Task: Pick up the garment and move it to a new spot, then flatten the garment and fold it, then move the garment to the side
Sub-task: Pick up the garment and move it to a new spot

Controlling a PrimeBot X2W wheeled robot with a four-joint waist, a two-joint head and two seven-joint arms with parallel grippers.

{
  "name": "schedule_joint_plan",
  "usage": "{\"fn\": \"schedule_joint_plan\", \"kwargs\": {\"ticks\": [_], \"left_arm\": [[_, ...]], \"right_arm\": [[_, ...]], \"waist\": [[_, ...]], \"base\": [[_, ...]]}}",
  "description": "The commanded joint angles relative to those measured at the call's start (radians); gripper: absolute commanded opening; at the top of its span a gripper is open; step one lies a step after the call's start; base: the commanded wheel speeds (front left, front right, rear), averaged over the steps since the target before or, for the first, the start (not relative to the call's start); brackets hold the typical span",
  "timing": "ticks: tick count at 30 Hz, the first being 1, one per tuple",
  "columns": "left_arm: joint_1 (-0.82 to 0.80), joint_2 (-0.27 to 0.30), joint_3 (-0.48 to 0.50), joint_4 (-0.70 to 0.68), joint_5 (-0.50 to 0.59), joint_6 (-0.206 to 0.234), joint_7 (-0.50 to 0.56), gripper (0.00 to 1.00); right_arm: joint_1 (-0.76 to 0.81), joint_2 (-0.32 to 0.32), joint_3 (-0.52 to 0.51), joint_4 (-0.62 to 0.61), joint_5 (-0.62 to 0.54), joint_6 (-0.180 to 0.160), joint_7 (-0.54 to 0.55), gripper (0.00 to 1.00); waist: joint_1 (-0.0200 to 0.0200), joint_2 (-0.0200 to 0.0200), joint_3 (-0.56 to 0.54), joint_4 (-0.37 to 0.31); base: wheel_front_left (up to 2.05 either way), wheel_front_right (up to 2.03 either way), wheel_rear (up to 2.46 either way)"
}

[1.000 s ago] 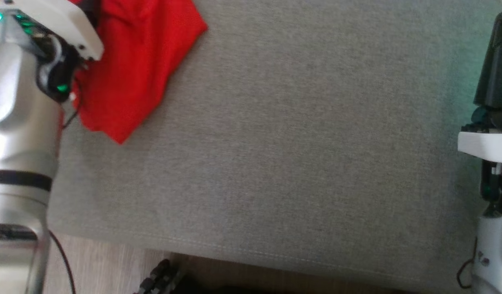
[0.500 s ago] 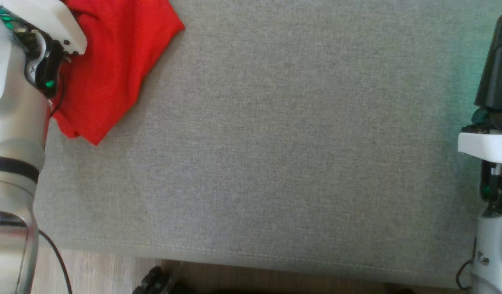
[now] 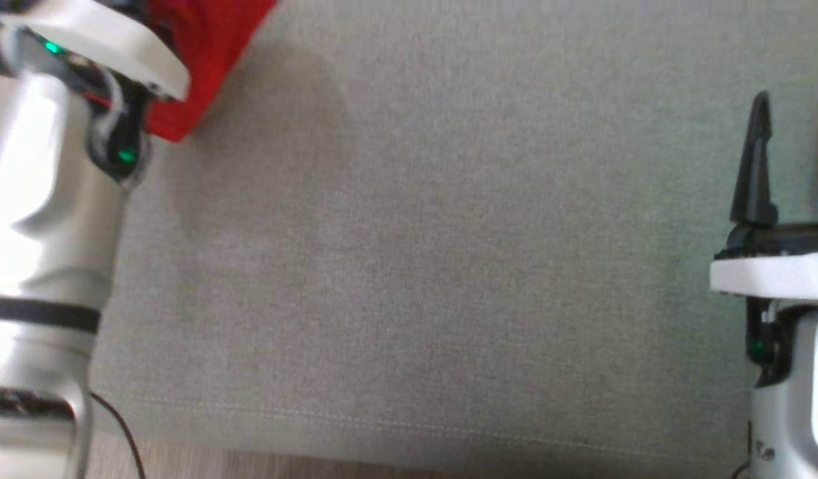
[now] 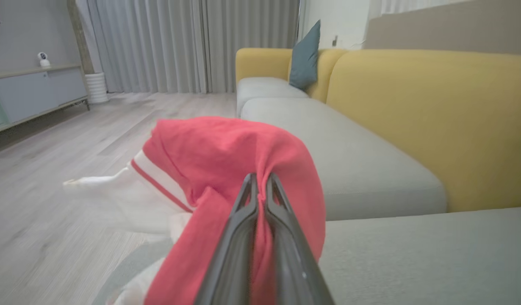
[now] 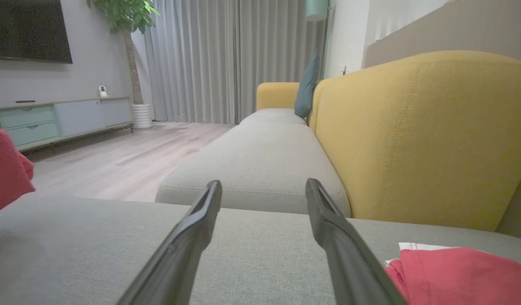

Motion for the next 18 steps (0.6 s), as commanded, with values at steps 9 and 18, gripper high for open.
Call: {"fn": "schedule_joint_plan", "kwargs": {"ticks": [9, 18], "left_arm": [[0.159, -0.052, -0.037, -0.302, 0.020, 0.085, 0.050, 0.00], [0.217, -0.159, -0.129, -0.411, 0.065, 0.193, 0.115, 0.00]], "right_arm": [[0.029, -0.002, 0.059, -0.003, 0.045, 0.004, -0.020, 1.00], [0.013, -0.002, 0.073, -0.017, 0.083, 0.004, -0.036, 1.00]], "waist": [[0.0001, -0.0001, -0.142, -0.065], [0.0001, -0.0001, -0.087, -0.188]], "base": [[0.00, 0.00, 0.00], [0.00, 0.00, 0.00]]}}
